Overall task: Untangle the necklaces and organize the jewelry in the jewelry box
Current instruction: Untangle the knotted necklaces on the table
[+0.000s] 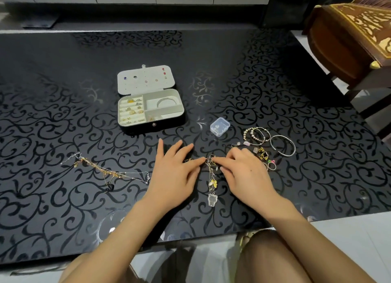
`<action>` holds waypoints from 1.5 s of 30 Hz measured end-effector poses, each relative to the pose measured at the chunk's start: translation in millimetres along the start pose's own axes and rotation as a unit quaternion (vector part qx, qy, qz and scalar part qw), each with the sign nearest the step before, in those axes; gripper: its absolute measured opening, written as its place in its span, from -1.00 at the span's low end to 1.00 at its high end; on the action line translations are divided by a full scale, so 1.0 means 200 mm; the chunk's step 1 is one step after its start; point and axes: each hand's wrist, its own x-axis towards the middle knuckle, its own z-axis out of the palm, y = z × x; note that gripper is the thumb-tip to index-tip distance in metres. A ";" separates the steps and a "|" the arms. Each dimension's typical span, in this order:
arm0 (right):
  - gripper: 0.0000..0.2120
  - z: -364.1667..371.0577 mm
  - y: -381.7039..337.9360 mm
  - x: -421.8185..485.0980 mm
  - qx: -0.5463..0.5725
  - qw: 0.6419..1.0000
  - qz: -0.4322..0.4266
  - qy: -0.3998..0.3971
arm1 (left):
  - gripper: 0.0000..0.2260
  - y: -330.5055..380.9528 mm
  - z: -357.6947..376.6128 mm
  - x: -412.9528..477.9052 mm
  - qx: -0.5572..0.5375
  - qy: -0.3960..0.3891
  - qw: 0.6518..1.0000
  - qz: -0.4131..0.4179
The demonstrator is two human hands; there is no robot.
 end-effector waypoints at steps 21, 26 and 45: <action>-0.92 0.07 -0.48 0.09 0.054 0.998 -0.017 -0.023 | -0.88 -0.41 -0.26 -0.26 -0.113 0.101 0.968 -0.201; -0.80 0.14 -0.48 0.09 0.026 0.999 0.039 0.001 | -0.82 -0.33 -0.19 -0.34 -0.110 0.086 0.983 -0.116; -0.89 0.09 -0.26 0.32 0.037 0.995 -0.019 -0.091 | -0.70 -0.33 -0.14 -0.25 0.028 0.061 0.996 -0.053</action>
